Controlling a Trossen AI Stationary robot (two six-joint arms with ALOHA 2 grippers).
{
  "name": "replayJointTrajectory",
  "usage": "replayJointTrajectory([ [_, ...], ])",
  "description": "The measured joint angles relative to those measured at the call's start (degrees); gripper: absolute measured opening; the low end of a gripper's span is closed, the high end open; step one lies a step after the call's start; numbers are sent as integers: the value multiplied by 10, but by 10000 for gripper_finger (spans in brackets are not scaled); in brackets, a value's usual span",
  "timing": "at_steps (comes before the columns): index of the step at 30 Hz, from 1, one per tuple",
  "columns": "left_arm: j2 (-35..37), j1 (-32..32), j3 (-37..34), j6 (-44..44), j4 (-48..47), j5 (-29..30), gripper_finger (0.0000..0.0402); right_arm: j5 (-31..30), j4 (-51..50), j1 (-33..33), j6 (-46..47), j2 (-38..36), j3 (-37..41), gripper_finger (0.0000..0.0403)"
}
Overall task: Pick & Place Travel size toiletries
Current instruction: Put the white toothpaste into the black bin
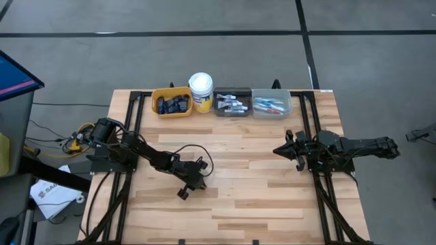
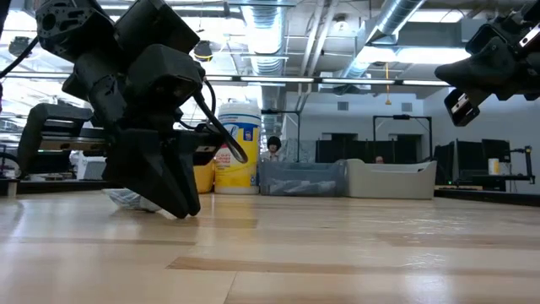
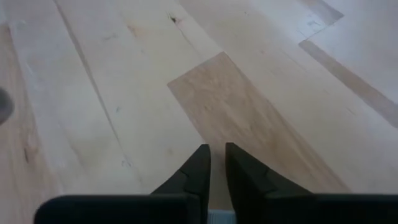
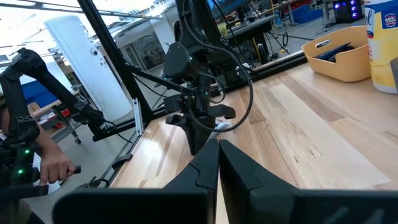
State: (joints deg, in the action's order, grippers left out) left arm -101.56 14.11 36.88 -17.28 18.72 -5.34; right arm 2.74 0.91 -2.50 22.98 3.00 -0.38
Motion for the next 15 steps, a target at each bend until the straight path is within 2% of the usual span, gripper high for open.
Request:
replayJointTrajectory([
  [7, 15, -1, -2, 0, -12, 39, 29, 0, 0, 0, 0, 0, 0, 5],
  [12, 68, -15, 4, -20, -9, 133, 27, 0, 0, 0, 0, 0, 0, 5],
  [15, 99, -51, 17, -43, -8, 146, 19, 0, 0, 0, 0, 0, 0, 5],
])
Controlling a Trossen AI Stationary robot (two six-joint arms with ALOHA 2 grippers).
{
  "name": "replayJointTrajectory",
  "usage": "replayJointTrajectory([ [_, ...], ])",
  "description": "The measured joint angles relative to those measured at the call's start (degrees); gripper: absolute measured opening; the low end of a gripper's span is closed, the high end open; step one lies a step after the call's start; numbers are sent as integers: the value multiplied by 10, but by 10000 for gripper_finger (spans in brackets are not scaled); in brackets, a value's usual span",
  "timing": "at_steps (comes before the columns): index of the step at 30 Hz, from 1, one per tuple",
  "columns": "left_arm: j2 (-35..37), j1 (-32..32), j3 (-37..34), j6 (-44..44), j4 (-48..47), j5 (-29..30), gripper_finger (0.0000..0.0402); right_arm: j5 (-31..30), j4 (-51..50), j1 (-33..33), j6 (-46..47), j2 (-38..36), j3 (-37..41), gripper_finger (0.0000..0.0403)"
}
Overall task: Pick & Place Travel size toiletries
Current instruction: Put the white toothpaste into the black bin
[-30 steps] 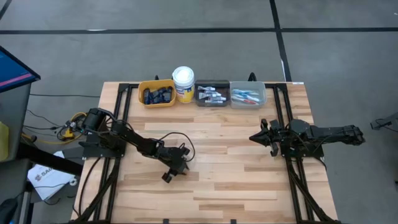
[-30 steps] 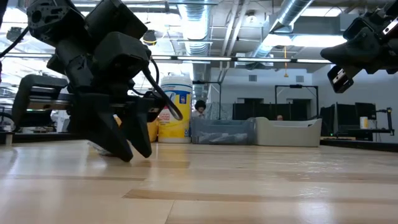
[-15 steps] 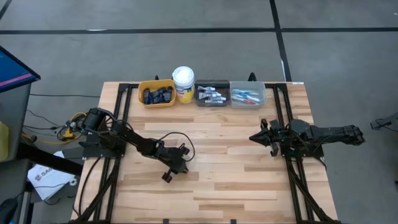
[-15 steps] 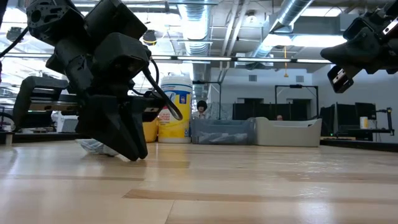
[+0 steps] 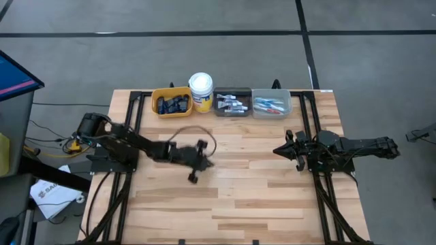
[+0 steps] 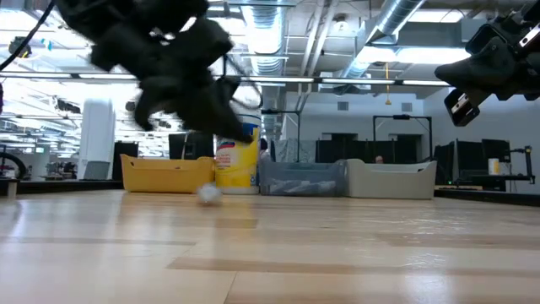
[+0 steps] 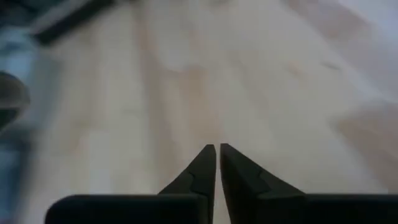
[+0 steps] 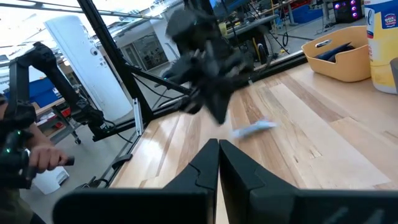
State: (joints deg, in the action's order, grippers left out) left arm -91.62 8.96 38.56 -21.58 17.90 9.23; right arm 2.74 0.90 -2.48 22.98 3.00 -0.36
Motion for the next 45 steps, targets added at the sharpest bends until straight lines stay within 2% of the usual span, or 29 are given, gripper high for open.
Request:
replayJointTrajectory([
  [3, 22, -50, 26, -29, 8, 0, 2, 0, 0, 0, 0, 0, 0, 5],
  [8, 22, -139, 97, -51, 43, -11, 1, 0, 0, 0, 0, 0, 0, 5],
  [13, 20, -191, 130, -52, 38, -114, 4, 0, 0, 0, 0, 0, 0, 5],
  [15, 20, -194, 130, -44, 23, -121, 9, 0, 0, 0, 0, 0, 0, 5],
  [20, 23, -161, 130, 132, -32, -81, 30, 0, 0, 0, 0, 0, 0, 5],
  [24, 23, -107, 130, 243, -69, -80, 67, 0, 0, 0, 0, 0, 0, 5],
  [27, 20, -64, 130, 288, -111, -29, 102, 0, 0, 0, 0, 0, 0, 5],
  [30, 19, -21, 130, 337, -152, 81, 140, 0, 0, 0, 0, 0, 0, 5],
  [34, 13, 15, 106, 433, -161, 223, 182, 0, 0, 0, 0, 0, 0, 5],
  [36, 11, 21, 92, 493, -155, 251, 195, 0, 0, 0, 0, 0, 0, 5],
  [39, 2, 27, 70, 548, -160, 261, 203, 0, 0, 0, 0, 0, 0, 5],
  [45, -55, 31, 63, 566, -111, 268, 204, 0, 0, 0, 0, 0, 0, 5],
])
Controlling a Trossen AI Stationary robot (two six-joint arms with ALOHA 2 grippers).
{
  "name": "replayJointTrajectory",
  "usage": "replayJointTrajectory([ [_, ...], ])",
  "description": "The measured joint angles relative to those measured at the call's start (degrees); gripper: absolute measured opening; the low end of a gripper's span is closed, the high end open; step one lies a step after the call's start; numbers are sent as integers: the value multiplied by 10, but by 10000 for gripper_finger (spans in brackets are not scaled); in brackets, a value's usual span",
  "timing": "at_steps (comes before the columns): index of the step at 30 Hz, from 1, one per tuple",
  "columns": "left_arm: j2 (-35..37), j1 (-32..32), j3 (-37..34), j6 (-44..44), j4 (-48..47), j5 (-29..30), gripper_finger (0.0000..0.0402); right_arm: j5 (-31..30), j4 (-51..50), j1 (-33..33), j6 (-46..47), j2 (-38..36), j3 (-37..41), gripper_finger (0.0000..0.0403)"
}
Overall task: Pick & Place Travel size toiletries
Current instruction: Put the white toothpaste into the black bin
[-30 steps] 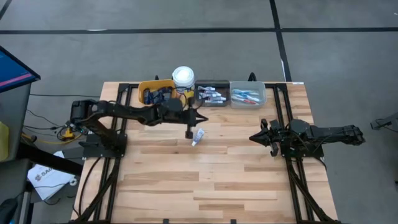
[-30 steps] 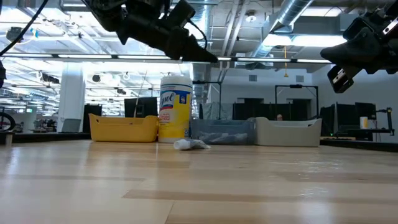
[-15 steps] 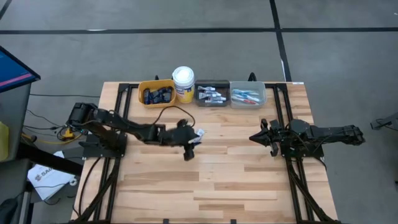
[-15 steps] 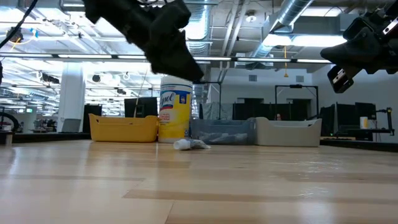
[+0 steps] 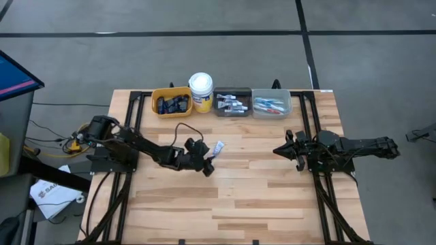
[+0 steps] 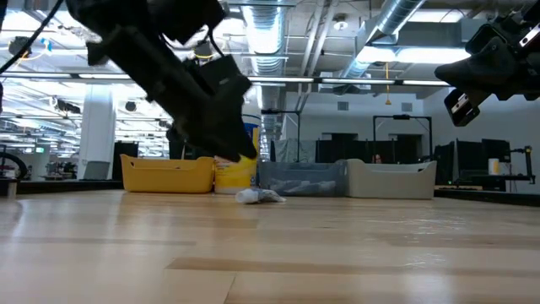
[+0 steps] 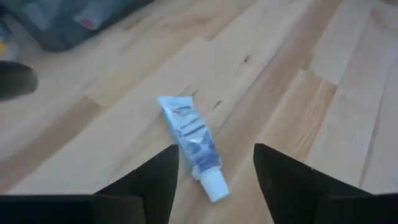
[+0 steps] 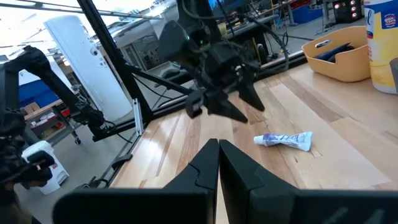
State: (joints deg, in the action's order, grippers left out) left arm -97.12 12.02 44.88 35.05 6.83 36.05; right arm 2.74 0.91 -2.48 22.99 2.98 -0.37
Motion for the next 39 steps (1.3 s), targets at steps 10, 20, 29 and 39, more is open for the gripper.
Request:
replayJointTrajectory([
  [10, -103, 5, 1, 43, 40, -5, 204, 0, 0, 0, 0, 0, 0, 5],
  [20, -134, 5, 3, 43, 51, 12, 144, 0, 0, 0, 0, 0, 0, 5],
  [29, -131, 4, 2, 43, 45, -3, 46, 0, 0, 0, 0, 0, 0, 5],
  [39, -27, -22, 10, 22, 38, -21, 46, 0, 0, 0, 0, 0, 0, 5],
])
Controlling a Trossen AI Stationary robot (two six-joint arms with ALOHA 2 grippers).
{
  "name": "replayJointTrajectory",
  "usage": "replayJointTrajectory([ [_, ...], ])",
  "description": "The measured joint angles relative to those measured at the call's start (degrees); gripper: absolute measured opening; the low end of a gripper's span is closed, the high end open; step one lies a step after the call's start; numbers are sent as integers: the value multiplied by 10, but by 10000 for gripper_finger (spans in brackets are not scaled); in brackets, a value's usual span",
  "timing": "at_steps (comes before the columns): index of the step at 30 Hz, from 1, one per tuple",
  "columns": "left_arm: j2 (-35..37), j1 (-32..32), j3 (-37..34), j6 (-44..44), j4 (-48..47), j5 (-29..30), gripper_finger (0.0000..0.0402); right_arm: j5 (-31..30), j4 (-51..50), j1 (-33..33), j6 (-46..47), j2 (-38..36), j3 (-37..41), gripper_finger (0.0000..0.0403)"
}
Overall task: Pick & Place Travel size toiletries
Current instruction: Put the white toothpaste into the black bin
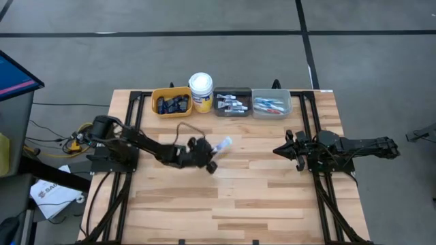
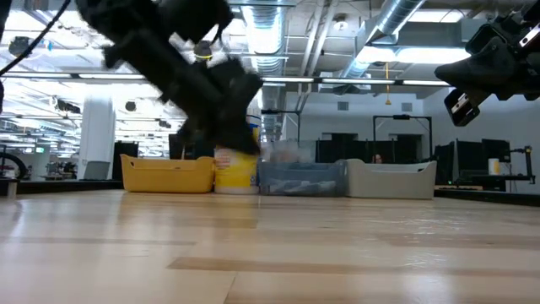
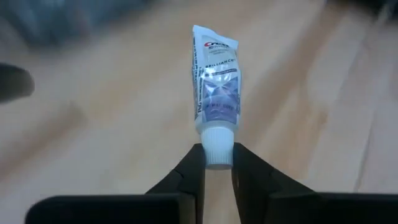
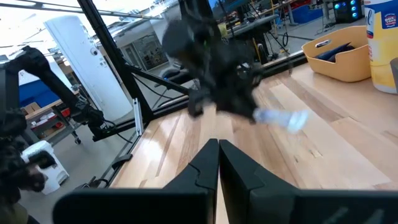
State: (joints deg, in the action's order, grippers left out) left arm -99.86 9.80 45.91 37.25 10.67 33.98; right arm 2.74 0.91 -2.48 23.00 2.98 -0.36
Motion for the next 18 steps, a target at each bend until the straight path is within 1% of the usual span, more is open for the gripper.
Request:
replayJointTrajectory([
  [3, 39, -29, 11, -68, 3, 31, 46, 0, 0, 0, 0, 0, 0, 5],
  [6, 60, -77, 30, -139, 9, 37, 46, 0, 0, 0, 0, 0, 0, 5],
  [10, 59, -157, 63, -204, 20, 5, 46, 0, 0, 0, 0, 0, 0, 5],
  [14, 46, -223, 92, -218, 26, -37, 46, 0, 0, 0, 0, 0, 0, 5],
  [18, 25, -262, 108, -217, 29, -59, 46, 0, 0, 0, 0, 0, 0, 5],
])
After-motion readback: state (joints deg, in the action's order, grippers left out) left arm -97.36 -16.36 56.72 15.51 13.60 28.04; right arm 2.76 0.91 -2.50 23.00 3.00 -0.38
